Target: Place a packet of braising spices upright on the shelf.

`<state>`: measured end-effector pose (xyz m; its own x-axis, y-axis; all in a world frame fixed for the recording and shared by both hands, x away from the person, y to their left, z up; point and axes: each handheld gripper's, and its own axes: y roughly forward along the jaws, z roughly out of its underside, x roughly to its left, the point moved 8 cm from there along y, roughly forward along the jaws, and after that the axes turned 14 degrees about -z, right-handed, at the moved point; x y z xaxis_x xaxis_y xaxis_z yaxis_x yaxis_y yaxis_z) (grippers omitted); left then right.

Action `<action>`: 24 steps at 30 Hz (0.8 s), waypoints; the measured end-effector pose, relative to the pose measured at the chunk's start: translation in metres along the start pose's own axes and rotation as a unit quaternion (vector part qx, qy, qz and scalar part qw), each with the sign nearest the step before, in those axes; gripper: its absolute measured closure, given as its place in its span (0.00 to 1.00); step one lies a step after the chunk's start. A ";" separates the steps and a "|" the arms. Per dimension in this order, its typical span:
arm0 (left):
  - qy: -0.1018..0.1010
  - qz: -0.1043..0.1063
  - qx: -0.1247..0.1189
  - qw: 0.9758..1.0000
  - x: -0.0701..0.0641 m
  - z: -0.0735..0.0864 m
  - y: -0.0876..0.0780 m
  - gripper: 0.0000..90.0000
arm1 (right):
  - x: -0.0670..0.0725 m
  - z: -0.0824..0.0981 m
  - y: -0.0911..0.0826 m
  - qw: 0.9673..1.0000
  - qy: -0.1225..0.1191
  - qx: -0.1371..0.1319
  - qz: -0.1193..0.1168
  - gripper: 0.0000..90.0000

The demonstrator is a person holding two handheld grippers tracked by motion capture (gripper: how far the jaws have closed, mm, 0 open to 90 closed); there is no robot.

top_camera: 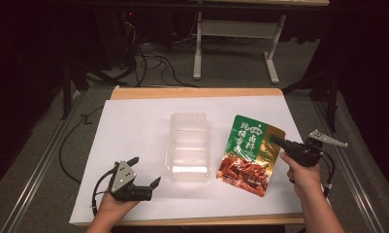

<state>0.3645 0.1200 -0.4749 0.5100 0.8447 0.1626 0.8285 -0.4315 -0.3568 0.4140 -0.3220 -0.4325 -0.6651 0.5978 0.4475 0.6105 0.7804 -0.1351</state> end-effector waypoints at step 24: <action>0.000 -0.002 -0.002 1.000 0.000 -0.001 0.000 0.04 | 0.045 -0.043 -0.020 0.987 -0.129 -0.080 0.050 1.00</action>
<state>0.3651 0.1200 -0.4744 0.5069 0.8462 0.1643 0.8314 -0.4296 -0.3525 0.3905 -0.3191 -0.3713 -0.6735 0.7127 0.1963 0.7246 0.6890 -0.0155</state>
